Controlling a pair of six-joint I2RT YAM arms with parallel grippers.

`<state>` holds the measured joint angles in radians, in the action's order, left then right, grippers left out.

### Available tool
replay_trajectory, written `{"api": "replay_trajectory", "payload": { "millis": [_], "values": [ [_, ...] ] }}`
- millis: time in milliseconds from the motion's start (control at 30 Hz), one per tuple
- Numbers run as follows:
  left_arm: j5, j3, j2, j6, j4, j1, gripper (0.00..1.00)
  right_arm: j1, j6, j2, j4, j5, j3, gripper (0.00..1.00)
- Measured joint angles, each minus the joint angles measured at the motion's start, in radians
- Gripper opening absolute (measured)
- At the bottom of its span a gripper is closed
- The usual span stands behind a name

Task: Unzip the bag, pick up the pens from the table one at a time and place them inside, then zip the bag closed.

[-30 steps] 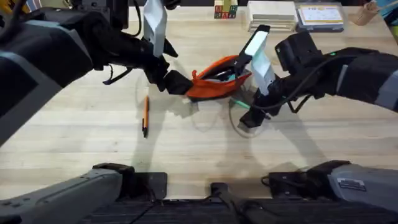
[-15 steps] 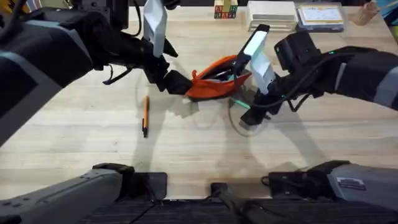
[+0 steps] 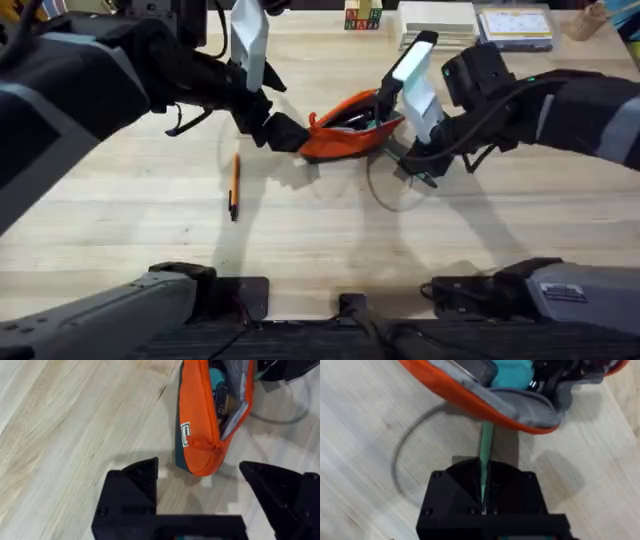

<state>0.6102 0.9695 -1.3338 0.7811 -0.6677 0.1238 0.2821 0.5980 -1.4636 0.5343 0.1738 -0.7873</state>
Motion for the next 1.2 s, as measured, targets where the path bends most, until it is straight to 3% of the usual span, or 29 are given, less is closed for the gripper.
{"api": "replay_trajectory", "payload": {
  "millis": [267,600,933,1200],
  "values": [
    [0.0,0.0,0.0,0.0,0.002,0.0,0.994,0.0,-0.001,0.0,0.021,0.003,-0.006,0.038],
    [0.0,0.0,0.0,0.0,0.002,0.0,0.994,-0.026,-0.02,0.0,0.257,-0.004,-0.058,0.033],
    [0.0,0.0,0.0,0.0,0.003,0.0,0.993,-0.102,-0.003,0.0,0.38,-0.063,-0.264,0.033],
    [0.0,0.0,0.0,0.0,0.002,0.0,0.993,-0.11,0.094,0.0,0.402,-0.074,-0.391,0.033]
  ]
}}
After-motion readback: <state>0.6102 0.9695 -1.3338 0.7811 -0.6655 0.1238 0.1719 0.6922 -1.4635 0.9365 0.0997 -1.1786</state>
